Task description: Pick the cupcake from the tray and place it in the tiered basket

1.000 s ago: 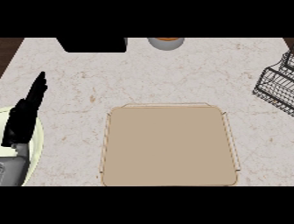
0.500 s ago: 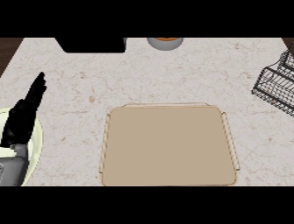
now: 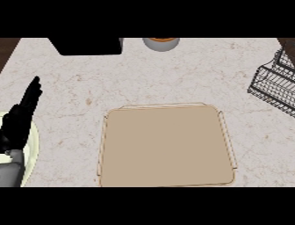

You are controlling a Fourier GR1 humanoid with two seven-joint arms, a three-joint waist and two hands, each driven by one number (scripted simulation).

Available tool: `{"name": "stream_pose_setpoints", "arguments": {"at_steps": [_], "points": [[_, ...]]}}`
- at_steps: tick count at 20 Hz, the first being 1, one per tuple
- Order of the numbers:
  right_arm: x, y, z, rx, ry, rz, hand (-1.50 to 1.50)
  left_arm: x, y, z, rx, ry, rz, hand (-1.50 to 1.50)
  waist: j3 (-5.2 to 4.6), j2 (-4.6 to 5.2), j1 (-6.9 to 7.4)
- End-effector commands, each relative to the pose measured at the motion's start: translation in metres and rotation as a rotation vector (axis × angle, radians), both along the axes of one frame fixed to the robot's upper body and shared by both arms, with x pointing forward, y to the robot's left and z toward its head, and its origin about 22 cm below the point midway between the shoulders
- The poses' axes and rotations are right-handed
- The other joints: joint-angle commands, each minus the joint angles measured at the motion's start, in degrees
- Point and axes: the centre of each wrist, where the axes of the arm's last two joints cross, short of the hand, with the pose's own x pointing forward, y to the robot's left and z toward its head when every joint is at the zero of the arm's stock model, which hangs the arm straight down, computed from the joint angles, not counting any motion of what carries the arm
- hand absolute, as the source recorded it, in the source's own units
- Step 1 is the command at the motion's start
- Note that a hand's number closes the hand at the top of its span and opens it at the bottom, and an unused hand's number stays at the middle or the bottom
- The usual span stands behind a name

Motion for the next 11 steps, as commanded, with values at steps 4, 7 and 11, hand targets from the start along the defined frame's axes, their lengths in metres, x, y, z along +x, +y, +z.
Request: {"name": "stream_pose_setpoints", "arguments": {"at_steps": [4, 7, 11], "points": [[-0.086, -0.023, -0.009, 0.106, -0.008, 0.005, -1.50, 0.002, 0.008, -0.007, 0.007, 0.017, 0.035, 0.00, 0.04, -0.20, -2.23], [-0.135, -0.028, -0.003, 0.075, -0.037, -0.006, -1.50, -0.014, 0.014, -0.005, -0.005, 0.012, 0.030, 0.00, 0.05, -0.35, -1.95], [-0.189, -0.031, -0.007, 0.098, -0.127, 0.005, -1.50, -0.003, 0.006, -0.007, 0.001, 0.008, 0.008, 0.00, 0.04, -0.03, -1.37]]}}
